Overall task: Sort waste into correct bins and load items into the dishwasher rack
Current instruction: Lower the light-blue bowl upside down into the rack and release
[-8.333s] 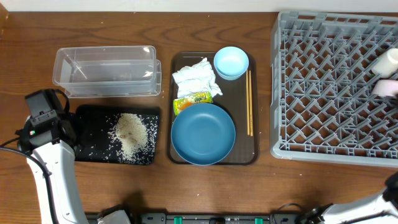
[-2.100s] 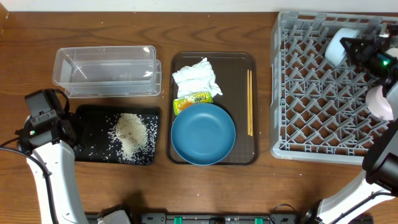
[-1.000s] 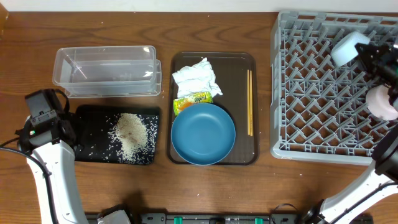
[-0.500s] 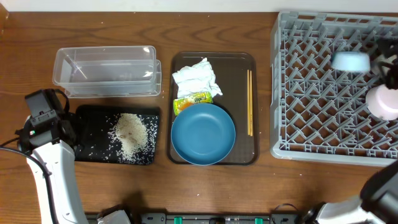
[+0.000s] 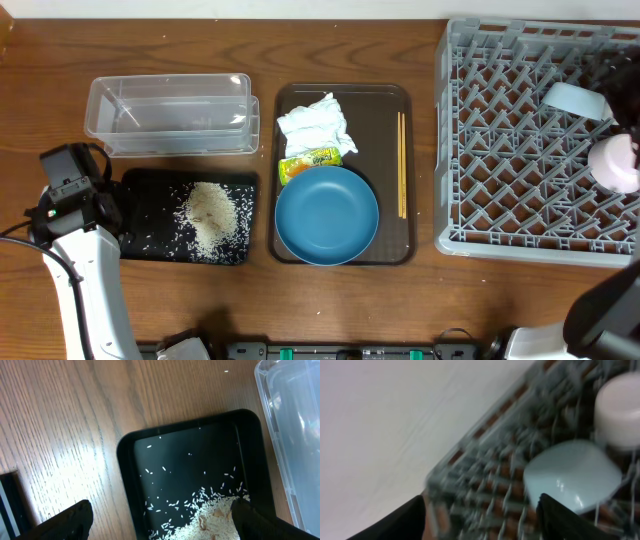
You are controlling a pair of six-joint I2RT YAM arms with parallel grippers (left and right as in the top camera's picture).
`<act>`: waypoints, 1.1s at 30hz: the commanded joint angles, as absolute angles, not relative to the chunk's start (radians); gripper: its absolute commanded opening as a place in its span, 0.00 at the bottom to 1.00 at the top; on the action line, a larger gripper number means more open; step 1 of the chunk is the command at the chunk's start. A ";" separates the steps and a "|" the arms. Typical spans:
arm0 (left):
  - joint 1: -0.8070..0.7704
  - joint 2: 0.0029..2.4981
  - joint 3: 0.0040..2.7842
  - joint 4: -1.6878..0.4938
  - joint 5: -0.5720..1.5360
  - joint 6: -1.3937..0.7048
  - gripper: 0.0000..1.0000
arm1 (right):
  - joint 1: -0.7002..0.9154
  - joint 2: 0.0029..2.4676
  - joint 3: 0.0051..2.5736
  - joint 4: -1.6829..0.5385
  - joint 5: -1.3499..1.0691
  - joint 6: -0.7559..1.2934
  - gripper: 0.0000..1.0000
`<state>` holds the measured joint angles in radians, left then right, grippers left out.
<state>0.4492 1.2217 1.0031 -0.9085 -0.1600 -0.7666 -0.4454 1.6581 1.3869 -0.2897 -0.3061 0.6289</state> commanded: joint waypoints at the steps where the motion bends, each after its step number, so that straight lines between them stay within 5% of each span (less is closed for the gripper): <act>1: 0.454 1.221 1.020 -0.908 -0.166 -0.776 0.91 | -0.398 1.731 1.394 -0.236 -0.052 0.520 0.62; 7: 0.454 1.221 1.020 -0.907 -0.166 -0.776 0.91 | -0.386 1.867 1.467 -0.270 -0.043 0.490 0.19; 11: 0.454 1.221 1.020 -0.907 -0.166 -0.776 0.91 | -0.385 1.936 1.556 -0.357 -0.032 0.392 0.01; 33: 0.454 1.221 1.020 -0.907 -0.166 -0.776 0.91 | -0.386 1.950 1.607 -0.528 0.018 0.231 0.01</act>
